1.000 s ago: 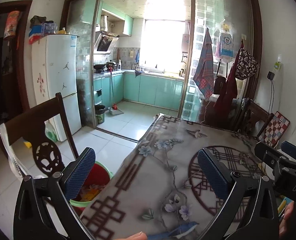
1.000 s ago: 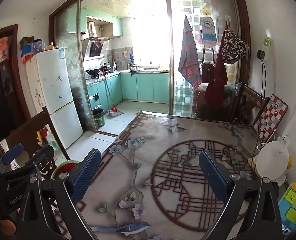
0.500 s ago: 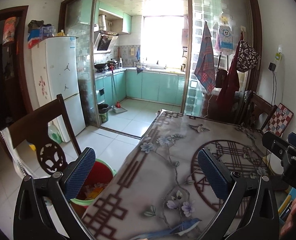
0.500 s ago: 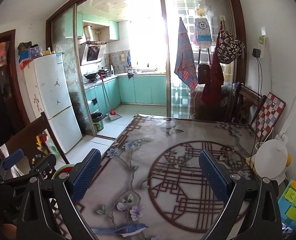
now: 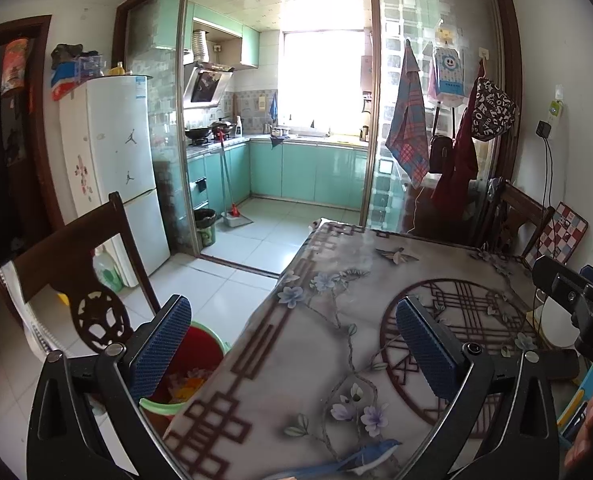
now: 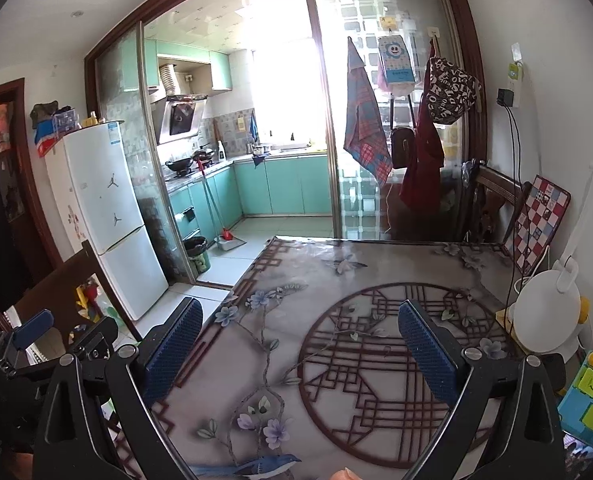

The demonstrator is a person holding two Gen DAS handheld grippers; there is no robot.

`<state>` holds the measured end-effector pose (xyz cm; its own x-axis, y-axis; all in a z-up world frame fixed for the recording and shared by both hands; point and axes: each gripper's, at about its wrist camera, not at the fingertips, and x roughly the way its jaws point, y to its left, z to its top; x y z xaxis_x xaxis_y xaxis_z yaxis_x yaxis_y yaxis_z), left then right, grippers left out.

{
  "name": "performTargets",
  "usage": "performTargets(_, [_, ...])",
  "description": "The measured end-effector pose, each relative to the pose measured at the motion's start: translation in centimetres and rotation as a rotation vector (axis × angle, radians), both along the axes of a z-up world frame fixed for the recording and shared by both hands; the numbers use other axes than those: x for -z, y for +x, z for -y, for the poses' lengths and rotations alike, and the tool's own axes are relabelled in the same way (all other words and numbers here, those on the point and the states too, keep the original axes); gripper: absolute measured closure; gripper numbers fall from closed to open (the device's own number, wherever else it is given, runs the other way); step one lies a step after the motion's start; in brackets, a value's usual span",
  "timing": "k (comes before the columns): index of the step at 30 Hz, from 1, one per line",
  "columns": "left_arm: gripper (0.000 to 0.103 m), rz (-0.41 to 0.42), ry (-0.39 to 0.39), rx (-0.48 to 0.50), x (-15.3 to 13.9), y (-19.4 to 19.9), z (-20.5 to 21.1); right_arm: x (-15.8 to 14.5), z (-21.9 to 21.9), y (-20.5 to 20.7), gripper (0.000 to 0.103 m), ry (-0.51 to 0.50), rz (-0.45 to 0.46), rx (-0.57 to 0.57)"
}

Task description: Collect trash

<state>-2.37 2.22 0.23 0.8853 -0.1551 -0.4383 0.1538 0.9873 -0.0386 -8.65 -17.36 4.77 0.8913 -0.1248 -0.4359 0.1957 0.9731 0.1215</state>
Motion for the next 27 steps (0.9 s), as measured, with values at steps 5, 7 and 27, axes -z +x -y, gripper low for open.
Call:
performTargets(5, [0.000,-0.011,-0.002,0.004,0.2,0.2,0.1,0.3,0.2,0.3,0.004,-0.002,-0.012,0.011])
performTargets(7, [0.000,-0.014,0.001,0.003,0.3,0.4,0.0,0.2,0.3,0.3,0.004,-0.002,-0.012,0.012])
performTargets(27, [0.000,-0.040,0.007,0.028,0.7,1.2,0.2,0.7,0.7,1.0,0.004,0.000,-0.031,0.027])
